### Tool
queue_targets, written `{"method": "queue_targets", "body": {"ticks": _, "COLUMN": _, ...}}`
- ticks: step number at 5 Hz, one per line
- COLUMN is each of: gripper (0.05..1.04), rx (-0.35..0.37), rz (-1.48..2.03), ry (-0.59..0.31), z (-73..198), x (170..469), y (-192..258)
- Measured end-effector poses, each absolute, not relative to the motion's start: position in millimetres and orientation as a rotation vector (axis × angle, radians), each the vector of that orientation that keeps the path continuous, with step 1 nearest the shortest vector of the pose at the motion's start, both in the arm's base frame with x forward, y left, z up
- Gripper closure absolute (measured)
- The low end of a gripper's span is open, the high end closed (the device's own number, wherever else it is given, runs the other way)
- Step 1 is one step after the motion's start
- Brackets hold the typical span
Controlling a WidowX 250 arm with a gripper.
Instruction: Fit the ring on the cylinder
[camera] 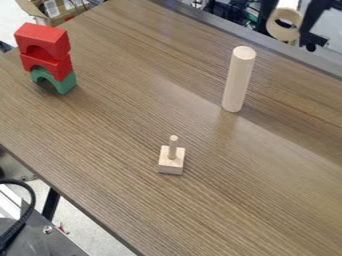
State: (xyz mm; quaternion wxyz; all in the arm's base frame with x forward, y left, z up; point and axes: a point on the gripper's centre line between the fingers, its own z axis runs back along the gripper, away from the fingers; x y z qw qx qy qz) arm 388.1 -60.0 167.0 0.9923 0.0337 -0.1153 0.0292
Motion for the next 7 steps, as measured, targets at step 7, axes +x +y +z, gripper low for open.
{"method": "queue_targets", "body": {"ticks": 7, "gripper": 0.357, "rx": 0.007, "rz": 0.151, "ry": -0.087, "z": 145, "x": 375, "y": -31}}
